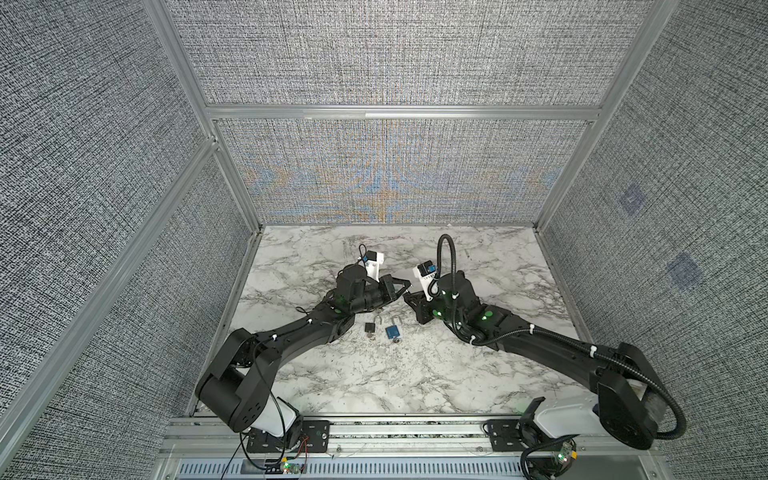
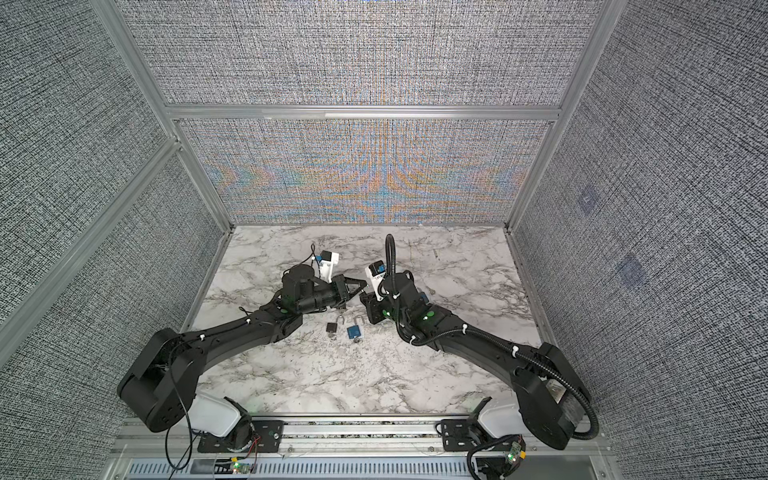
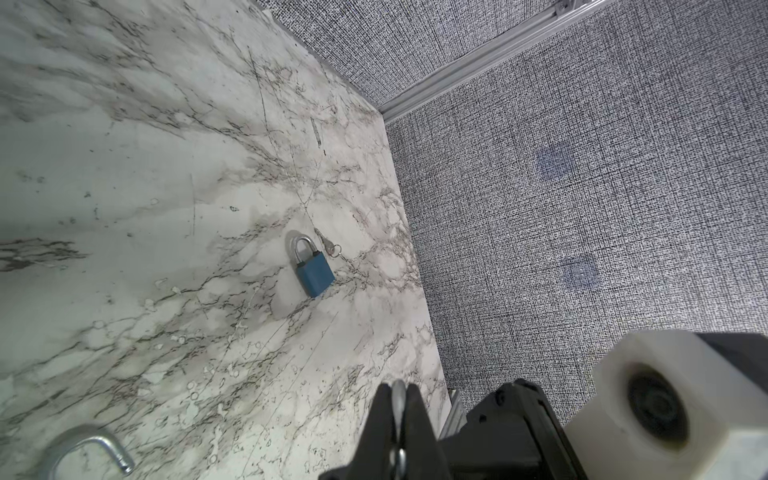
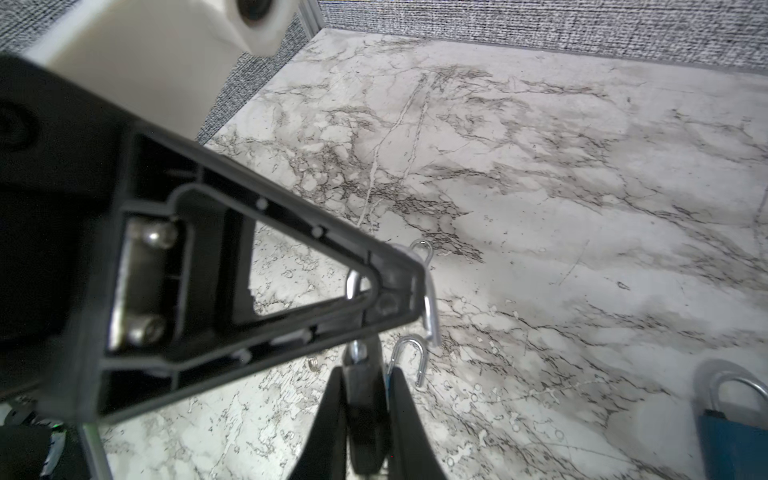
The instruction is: Lock with the key
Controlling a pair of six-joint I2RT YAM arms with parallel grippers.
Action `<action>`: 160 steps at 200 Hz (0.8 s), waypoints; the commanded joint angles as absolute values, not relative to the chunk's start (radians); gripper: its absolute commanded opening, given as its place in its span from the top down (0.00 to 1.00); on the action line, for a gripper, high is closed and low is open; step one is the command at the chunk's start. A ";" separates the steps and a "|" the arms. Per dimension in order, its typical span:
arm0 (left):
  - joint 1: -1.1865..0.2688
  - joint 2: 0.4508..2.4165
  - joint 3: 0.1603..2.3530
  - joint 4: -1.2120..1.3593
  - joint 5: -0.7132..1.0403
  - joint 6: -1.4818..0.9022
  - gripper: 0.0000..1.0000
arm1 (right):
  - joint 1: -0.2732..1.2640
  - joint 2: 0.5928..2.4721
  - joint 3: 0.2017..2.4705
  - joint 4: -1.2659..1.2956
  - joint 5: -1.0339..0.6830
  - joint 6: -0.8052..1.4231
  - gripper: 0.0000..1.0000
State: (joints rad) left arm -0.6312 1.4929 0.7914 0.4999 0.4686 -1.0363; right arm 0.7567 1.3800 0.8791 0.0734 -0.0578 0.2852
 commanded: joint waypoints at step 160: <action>-0.617 1.110 0.565 0.470 0.435 -0.657 0.61 | 0.683 1.196 0.869 -0.281 -0.571 0.260 1.00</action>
